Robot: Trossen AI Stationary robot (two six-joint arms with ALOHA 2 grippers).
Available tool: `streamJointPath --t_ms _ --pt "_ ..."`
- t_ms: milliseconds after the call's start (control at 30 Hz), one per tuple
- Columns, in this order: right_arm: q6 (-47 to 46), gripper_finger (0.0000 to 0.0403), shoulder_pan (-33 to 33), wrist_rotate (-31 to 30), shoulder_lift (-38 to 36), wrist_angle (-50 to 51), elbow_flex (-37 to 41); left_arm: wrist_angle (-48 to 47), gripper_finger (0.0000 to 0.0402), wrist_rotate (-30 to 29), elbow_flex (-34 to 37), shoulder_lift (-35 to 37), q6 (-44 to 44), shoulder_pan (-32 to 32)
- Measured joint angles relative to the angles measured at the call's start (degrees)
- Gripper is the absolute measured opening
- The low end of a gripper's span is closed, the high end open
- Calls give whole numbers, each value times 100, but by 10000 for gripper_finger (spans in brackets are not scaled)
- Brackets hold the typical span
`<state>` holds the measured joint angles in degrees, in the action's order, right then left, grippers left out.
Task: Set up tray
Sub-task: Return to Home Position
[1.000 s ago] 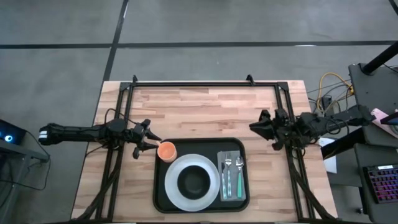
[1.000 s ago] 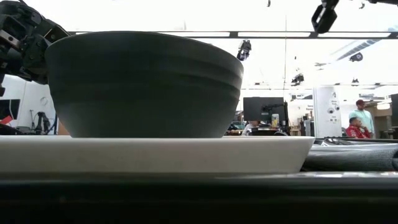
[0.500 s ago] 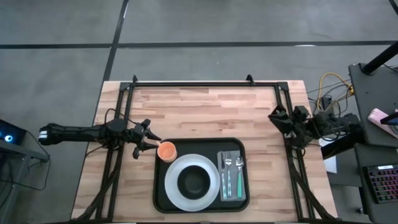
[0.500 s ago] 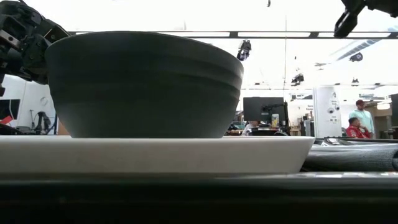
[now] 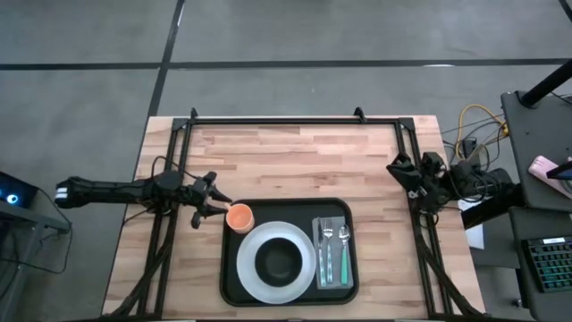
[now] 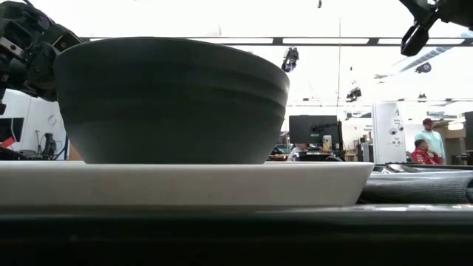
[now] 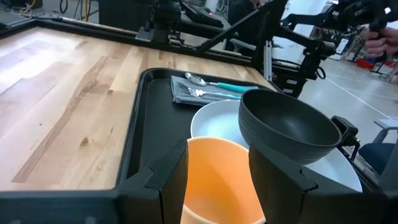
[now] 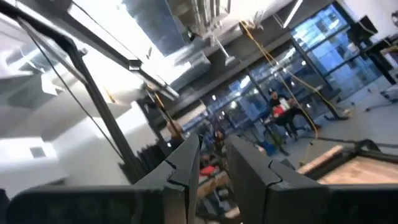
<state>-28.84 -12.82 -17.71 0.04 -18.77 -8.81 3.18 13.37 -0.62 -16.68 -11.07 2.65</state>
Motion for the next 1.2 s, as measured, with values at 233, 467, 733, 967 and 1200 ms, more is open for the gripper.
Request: streamJointPath --t_ms 233,467,733,967,1200 --pt "-364 82 609 712 -3 -590 294 -1 151 0 0 -105 -2 -2" --pt "-495 74 1151 1227 -5 -850 482 -2 151 -2 0 -139 0 0" --pt "274 70 1250 1326 -1 -1005 687 0 151 -2 0 -141 -2 0" --pt "785 79 1250 1320 0 -663 712 0 151 0 0 -141 -1 0" --pt "954 75 1250 1282 -3 130 714 -1 151 -1 0 -141 -2 -1"
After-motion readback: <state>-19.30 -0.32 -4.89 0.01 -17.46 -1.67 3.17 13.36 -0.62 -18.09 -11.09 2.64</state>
